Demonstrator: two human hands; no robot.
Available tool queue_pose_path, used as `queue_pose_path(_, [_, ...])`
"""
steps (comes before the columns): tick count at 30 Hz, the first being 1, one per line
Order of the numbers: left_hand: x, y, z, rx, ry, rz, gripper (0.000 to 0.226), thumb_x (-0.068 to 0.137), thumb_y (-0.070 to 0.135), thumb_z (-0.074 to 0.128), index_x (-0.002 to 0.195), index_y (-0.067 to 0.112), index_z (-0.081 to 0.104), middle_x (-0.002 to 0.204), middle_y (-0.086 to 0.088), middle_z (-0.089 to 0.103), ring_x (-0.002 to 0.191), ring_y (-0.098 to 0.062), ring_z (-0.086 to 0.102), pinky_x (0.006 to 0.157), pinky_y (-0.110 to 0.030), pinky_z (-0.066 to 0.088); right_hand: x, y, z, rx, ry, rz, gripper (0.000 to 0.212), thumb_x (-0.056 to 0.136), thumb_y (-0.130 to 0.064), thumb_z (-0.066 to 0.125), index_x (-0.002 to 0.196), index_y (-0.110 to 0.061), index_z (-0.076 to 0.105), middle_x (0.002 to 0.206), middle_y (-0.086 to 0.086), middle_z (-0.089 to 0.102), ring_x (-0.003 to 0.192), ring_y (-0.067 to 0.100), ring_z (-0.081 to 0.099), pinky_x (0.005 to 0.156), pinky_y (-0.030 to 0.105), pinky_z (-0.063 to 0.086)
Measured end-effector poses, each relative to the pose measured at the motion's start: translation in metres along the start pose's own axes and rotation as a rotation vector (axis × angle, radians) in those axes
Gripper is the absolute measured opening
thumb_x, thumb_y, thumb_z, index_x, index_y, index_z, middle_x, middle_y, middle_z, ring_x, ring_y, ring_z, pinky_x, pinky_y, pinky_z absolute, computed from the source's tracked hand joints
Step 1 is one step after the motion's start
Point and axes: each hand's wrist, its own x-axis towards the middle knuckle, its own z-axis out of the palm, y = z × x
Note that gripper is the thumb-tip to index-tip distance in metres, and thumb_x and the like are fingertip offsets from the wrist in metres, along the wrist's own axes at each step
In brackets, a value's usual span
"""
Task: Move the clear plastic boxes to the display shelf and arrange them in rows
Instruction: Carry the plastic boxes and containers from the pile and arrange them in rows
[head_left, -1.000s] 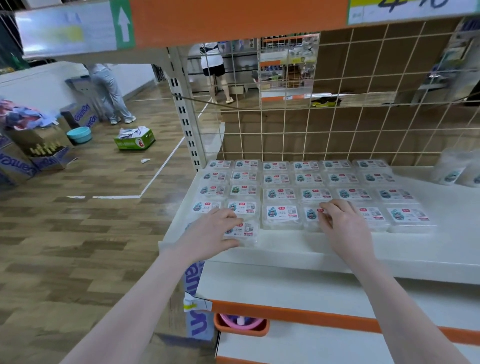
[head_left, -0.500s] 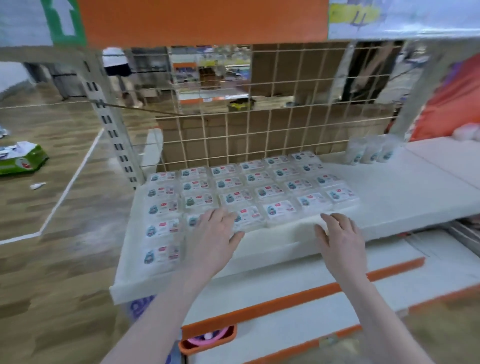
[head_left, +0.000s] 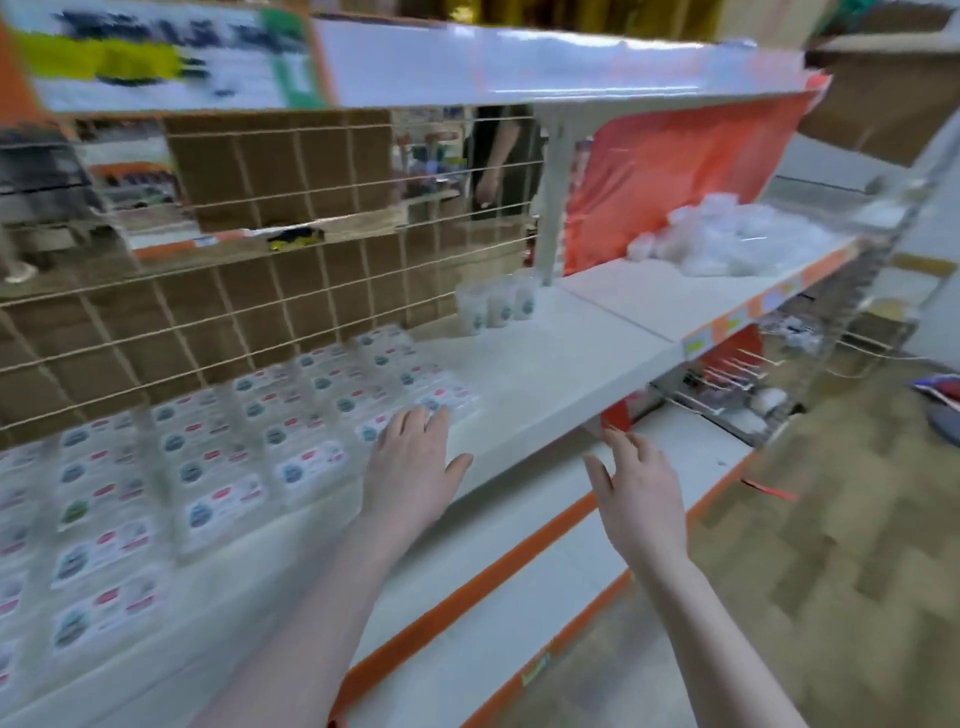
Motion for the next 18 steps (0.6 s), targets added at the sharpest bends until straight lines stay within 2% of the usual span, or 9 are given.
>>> queue_pose_path(5, [0.053,0.095,0.026,-0.051,0.0,-0.003,0.062,0.095,0.046,0.042,0.147,0.017,0.025,0.152,-0.004,0.027,0.14,-0.022,0.022,0.114,-0.033,0.019,0.043,0.087,-0.027,0.018,0.01,0.023,0.033,0.088,-0.02,0.063,0.114,-0.001,0.061,0.109,0.02,0.061,0.101,0.039,0.056,0.085,0.043,0.045])
queue_pose_path(10, [0.099,0.184,0.043,-0.103,0.018,0.014,0.062,0.095,0.045,0.045,0.146,0.016,0.028,0.151,-0.006,0.028,0.139,-0.023,0.023,0.113,-0.033,0.019,0.089,0.164,-0.048,-0.008,0.023,-0.008,0.032,0.086,-0.02,0.066,0.109,0.001,0.062,0.105,0.02,0.061,0.095,0.039,0.058,0.077,0.042,0.048])
queue_pose_path(18, [0.175,0.26,0.071,-0.145,0.013,0.005,0.061,0.095,0.044,0.045,0.146,0.016,0.028,0.151,-0.004,0.028,0.139,-0.022,0.021,0.11,-0.034,0.023,0.149,0.253,-0.048,0.008,0.041,0.047,0.032,0.086,-0.019,0.065,0.111,0.001,0.062,0.105,0.018,0.062,0.097,0.036,0.059,0.078,0.04,0.047])
